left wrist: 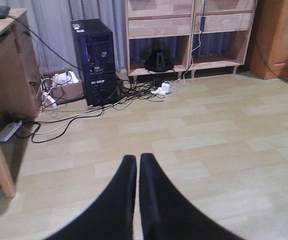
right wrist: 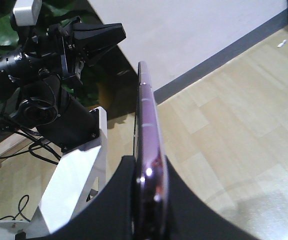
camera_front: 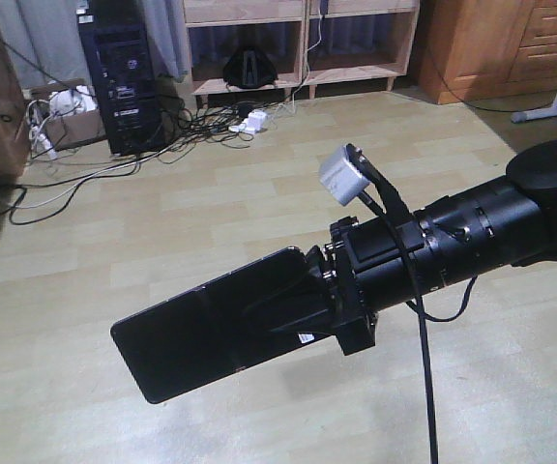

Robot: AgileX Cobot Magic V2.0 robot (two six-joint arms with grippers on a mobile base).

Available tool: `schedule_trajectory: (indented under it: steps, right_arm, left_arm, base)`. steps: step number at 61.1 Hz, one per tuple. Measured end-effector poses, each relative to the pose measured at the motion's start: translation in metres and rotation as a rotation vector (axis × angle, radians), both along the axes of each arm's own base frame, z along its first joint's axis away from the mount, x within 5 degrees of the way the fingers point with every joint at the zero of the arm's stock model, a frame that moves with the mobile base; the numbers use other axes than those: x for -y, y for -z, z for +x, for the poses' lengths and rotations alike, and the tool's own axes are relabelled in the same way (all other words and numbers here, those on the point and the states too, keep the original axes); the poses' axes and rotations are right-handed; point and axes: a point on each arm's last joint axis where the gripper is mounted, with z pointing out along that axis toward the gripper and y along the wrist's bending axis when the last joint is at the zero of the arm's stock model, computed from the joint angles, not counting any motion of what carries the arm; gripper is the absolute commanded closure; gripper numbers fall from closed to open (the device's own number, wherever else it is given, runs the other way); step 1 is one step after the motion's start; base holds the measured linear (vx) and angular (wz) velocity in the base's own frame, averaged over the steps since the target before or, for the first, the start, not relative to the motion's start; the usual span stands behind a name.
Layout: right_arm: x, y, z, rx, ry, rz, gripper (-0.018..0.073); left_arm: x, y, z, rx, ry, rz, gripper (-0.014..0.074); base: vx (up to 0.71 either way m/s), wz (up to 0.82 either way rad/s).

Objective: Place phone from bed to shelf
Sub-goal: 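Carry the phone in the right gripper toward the wooden shelf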

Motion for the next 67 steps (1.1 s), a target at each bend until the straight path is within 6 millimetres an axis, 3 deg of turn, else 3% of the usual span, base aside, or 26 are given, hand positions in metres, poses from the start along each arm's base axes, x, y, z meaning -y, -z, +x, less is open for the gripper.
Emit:
schedule_trajectory:
  steps: [67]
  right_arm:
    - [0.0000, 0.0000, 0.0000, 0.000, 0.000, 0.000, 0.0561]
  left_arm:
    - [0.0000, 0.0000, 0.0000, 0.000, 0.000, 0.000, 0.0596]
  base:
    - [0.39, -0.17]
